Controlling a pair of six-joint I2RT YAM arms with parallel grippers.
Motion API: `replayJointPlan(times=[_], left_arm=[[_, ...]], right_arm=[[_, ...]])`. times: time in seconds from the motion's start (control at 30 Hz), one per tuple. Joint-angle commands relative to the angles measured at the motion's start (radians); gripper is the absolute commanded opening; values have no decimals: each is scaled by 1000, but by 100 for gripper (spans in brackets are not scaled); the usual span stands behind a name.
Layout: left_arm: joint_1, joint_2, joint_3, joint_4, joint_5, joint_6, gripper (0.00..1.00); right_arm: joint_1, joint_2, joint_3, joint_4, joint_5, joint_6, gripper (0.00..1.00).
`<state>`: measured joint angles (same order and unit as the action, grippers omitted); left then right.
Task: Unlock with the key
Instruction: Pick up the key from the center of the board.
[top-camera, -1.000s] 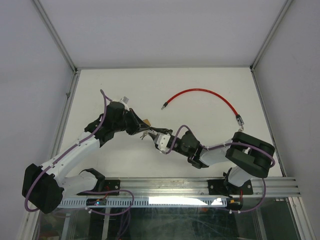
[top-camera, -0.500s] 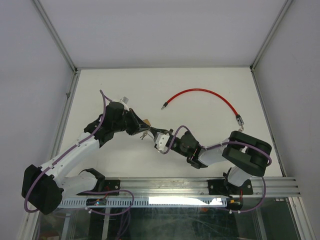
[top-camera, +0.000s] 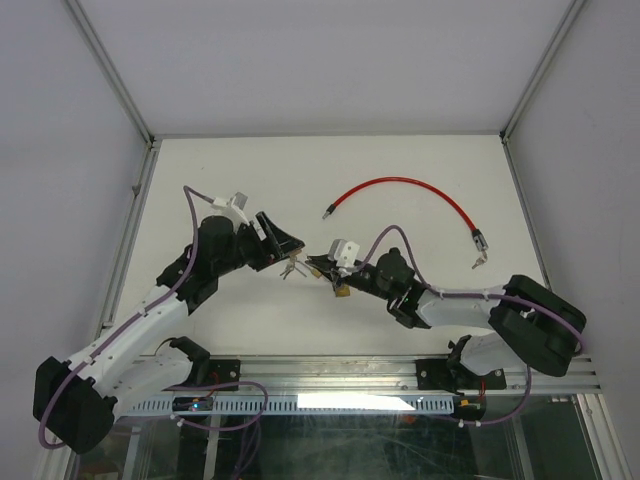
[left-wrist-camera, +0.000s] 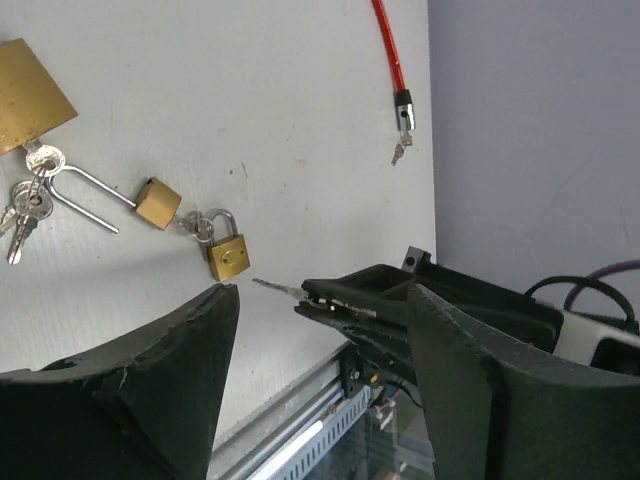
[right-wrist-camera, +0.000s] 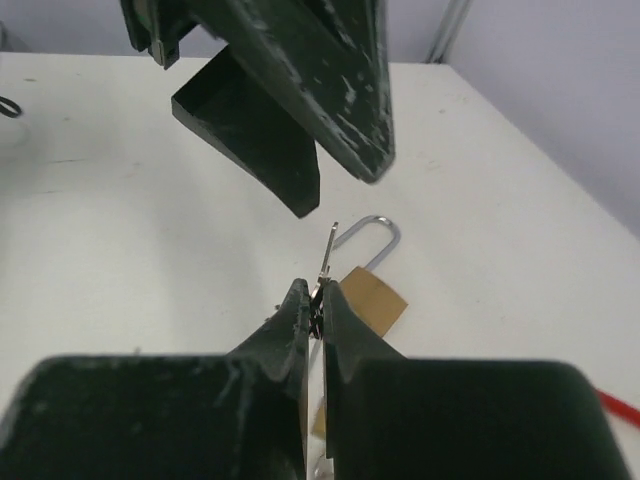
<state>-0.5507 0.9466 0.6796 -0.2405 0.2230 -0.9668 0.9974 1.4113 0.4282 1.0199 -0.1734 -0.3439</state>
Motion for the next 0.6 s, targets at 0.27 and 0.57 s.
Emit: replayJointPlan(times=[0.27,0.57], left_arm=[[-8,-117,-262,694,233,210,78],[-8,43,-327,1068,405,151,72]], right_arm=[[-187,-161,67,-284,-196,266,0],[-243,-202,76,-228,-657,630,0]])
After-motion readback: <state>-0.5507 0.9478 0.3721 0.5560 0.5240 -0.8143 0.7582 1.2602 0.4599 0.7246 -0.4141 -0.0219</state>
